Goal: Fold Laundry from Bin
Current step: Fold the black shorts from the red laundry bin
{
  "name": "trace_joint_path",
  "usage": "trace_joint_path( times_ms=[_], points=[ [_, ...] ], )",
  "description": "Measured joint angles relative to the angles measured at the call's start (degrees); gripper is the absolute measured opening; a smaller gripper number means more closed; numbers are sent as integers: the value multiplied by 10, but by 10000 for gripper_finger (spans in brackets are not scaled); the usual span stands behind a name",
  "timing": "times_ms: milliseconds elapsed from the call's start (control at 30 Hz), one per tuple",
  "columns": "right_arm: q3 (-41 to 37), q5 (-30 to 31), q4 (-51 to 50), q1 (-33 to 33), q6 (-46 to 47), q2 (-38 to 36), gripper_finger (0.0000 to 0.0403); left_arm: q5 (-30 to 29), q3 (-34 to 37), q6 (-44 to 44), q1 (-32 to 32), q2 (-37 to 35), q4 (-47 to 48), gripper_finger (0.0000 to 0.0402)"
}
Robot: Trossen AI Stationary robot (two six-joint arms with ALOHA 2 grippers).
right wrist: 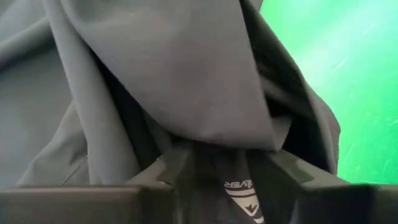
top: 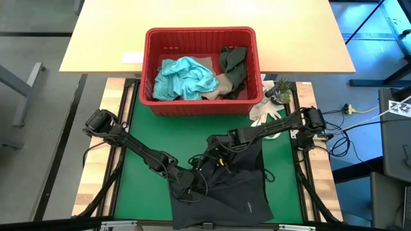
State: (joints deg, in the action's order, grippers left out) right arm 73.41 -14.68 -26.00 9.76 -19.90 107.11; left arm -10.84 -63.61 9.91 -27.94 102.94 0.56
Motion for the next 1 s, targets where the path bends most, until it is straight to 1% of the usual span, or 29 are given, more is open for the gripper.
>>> trace_joint_path(
  times_ms=[67, 167, 233, 367, 500, 567, 700, 867, 1000],
  points=[
    [0, 0, -3, 0, 0, -2, 89, -3, 0, 0, 0, 0, 0, 0],
    [0, 0, -4, 0, 0, -9, 29, -5, 0, 0, 0, 0, 0, 0],
    [0, 0, -9, 0, 0, -14, 9, -6, 0, 0, 0, 0, 0, 0],
    [0, 1, -12, 0, 1, -31, 20, -6, 0, 1, 0, 0, 0, 9],
    [0, 24, -12, 0, 1, -49, 4, -6, 0, 2, 0, 0, -1, 30],
    [0, 39, -11, 0, 1, -55, 7, -5, 0, 2, 0, 0, -1, 38],
    [0, 72, -6, 0, 2, -58, 29, -1, 0, 2, 0, 0, -1, 44],
    [0, 72, -2, 0, 1, -58, 60, 0, 0, 2, 0, 0, -1, 45],
    [0, 72, 15, 0, 1, -58, 103, 0, 0, 2, 0, 0, -1, 41]
  ],
)
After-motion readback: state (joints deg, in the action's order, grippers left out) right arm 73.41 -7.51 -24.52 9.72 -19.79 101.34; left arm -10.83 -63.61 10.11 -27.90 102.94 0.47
